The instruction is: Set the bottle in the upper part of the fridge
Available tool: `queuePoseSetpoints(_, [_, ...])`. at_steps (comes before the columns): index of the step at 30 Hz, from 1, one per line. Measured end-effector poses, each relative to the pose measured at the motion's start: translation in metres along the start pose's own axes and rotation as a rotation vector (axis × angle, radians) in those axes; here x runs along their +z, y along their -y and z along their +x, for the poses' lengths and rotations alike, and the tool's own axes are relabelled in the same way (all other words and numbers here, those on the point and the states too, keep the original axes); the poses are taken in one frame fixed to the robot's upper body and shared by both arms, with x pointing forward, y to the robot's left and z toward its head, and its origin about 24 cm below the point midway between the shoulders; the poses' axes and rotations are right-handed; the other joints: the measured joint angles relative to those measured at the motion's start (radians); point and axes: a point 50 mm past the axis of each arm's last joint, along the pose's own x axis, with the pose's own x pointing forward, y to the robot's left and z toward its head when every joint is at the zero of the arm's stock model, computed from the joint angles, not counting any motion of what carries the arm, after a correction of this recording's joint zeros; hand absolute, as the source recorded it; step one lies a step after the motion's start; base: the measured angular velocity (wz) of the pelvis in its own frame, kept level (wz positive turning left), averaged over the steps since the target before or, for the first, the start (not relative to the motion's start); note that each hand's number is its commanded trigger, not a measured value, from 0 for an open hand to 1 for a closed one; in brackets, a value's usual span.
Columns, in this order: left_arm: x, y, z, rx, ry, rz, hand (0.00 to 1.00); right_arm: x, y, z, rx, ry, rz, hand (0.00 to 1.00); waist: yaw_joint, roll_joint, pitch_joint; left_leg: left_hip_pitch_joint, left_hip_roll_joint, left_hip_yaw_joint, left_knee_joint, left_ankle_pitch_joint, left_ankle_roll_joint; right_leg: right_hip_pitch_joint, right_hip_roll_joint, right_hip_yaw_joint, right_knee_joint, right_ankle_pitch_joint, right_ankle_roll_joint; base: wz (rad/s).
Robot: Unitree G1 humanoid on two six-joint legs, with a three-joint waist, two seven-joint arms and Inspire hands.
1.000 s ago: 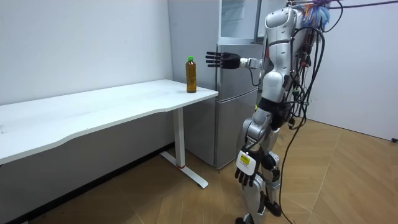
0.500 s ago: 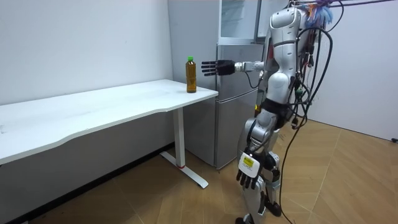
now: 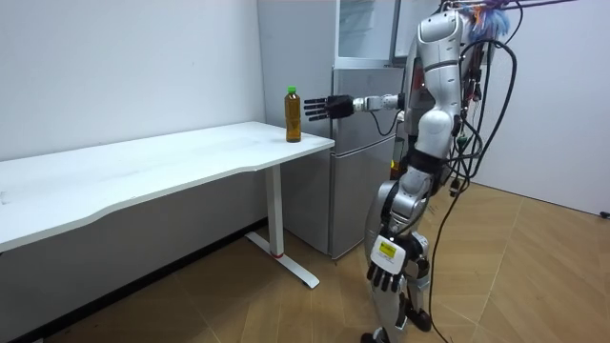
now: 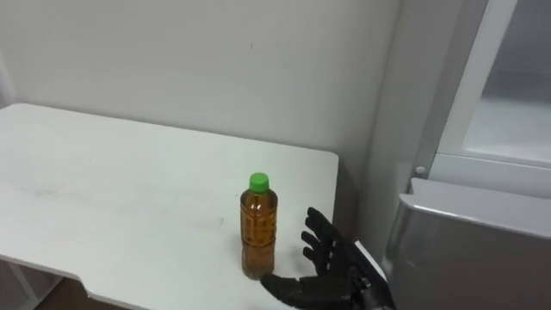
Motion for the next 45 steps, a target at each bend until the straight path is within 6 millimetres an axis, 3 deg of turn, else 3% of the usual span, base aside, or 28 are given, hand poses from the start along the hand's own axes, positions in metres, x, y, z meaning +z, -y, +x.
queuePoseSetpoints(3, [0.005,-0.001,0.001,0.0,0.013,-0.002,0.0,0.001,0.007,0.009,-0.044,-0.009,0.057,0.0,0.003,-0.007,0.0001,-0.026,-0.006,-0.017,0.002,0.01,0.0,-0.02,-0.006,-0.023,0.003,0.001,-0.002,0.19])
queuePoseSetpoints(7, [0.008,-0.004,0.0,0.007,0.026,-0.036,0.0,-0.004,0.017,0.012,-0.102,-0.047,0.048,0.0,0.025,-0.024,0.0108,-0.038,-0.01,-0.021,-0.001,0.017,0.002,-0.035,-0.012,-0.026,0.012,0.001,-0.002,0.07])
queuePoseSetpoints(12, [0.009,-0.005,0.0,0.005,0.031,-0.052,0.0,0.0,0.019,0.016,-0.122,-0.044,0.044,0.0,0.028,-0.039,0.0145,-0.079,-0.01,-0.024,0.014,0.018,0.003,-0.064,-0.013,-0.03,0.017,0.004,-0.004,0.01])
queuePoseSetpoints(21, [0.015,-0.008,0.001,0.017,0.051,-0.07,0.0,0.005,0.021,0.02,-0.165,-0.029,0.037,0.0,0.033,-0.049,0.0139,-0.136,-0.009,-0.033,0.039,0.02,0.004,-0.112,-0.015,-0.042,0.036,0.006,-0.007,0.03])
queuePoseSetpoints(29, [0.016,-0.017,-0.001,0.038,0.058,-0.097,0.0,0.01,0.024,0.024,-0.208,-0.02,0.019,0.0,0.04,-0.062,0.0188,-0.169,-0.01,-0.048,0.056,0.022,0.003,-0.131,-0.015,-0.056,0.041,0.009,-0.013,0.05])
queuePoseSetpoints(38, [0.02,-0.016,-0.001,0.029,0.066,-0.079,0.0,0.015,0.02,0.029,-0.239,-0.004,-0.081,0.0,0.083,-0.07,0.0191,-0.176,-0.009,-0.045,0.055,0.025,0.002,-0.139,-0.014,-0.058,0.036,0.011,-0.015,0.01])
queuePoseSetpoints(43, [0.02,-0.014,0.0,0.031,0.064,-0.059,0.0,0.015,0.015,0.031,-0.282,0.006,-0.144,0.0,0.111,-0.076,0.0223,-0.172,-0.009,-0.051,0.051,0.028,0.0,-0.137,-0.016,-0.07,0.037,0.011,-0.015,0.03])
queuePoseSetpoints(45, [0.02,-0.015,0.0,0.045,0.064,-0.06,0.0,0.017,0.013,0.033,-0.29,0.012,-0.148,0.0,0.116,-0.08,0.027,-0.173,-0.009,-0.054,0.05,0.03,-0.001,-0.136,-0.016,-0.074,0.036,0.011,-0.015,0.07])
